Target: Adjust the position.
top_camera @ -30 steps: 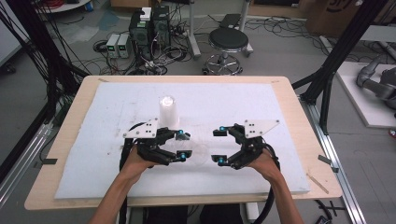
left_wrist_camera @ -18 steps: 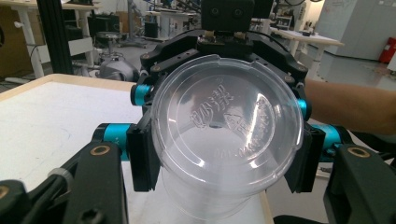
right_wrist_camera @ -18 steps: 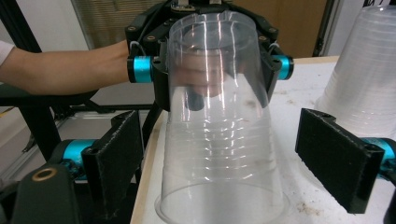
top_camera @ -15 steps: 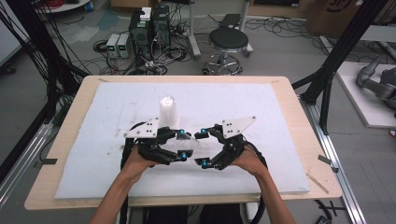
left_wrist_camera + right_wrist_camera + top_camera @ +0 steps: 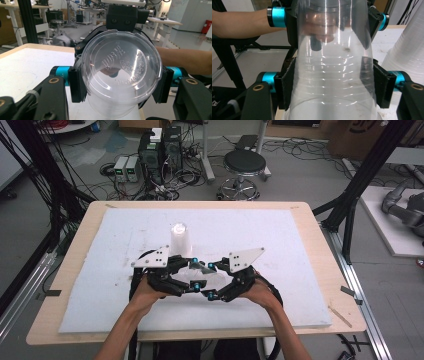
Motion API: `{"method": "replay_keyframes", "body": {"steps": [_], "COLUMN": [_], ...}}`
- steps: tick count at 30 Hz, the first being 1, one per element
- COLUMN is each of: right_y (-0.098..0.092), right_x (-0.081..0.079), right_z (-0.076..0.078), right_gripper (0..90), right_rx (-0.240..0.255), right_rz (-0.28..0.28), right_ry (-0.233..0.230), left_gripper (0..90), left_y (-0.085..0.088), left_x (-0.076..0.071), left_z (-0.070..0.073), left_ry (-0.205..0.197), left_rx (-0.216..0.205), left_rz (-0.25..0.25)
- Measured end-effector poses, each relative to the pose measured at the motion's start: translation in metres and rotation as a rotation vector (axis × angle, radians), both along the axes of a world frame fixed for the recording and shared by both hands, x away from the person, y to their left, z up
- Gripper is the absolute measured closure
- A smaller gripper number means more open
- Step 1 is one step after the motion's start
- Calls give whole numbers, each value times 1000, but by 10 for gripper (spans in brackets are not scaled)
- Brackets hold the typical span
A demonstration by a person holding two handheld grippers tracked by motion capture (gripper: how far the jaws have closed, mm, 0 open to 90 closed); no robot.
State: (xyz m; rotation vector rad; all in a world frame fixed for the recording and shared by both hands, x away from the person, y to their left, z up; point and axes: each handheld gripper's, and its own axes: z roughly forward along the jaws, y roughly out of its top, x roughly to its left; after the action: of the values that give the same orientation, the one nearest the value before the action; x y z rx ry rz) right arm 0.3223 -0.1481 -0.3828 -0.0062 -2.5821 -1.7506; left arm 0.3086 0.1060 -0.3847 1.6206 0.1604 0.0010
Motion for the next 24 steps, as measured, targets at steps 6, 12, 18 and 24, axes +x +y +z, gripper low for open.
{"method": "replay_keyframes", "body": {"steps": [6, 12, 18, 24], "right_y": [-1, -2, -6, -2], "right_x": [0, 2, 2, 4], "right_z": [0, 0, 2, 18], "right_gripper": [336, 341, 352, 351], "right_rx": [-11, -16, -54, -259], "right_rz": [-11, -21, -36, -25], "right_ry": [1, -1, 4, 21], "left_gripper": [85, 37, 37, 37], "left_y": [-2, 3, 10, 15], "left_x": [0, -1, -3, 3], "left_z": [2, 4, 17, 41], "left_ry": [38, 28, -15, 15], "left_rx": [-1, 11, 235, 561], "left_rz": [3, 40, 76, 33]}}
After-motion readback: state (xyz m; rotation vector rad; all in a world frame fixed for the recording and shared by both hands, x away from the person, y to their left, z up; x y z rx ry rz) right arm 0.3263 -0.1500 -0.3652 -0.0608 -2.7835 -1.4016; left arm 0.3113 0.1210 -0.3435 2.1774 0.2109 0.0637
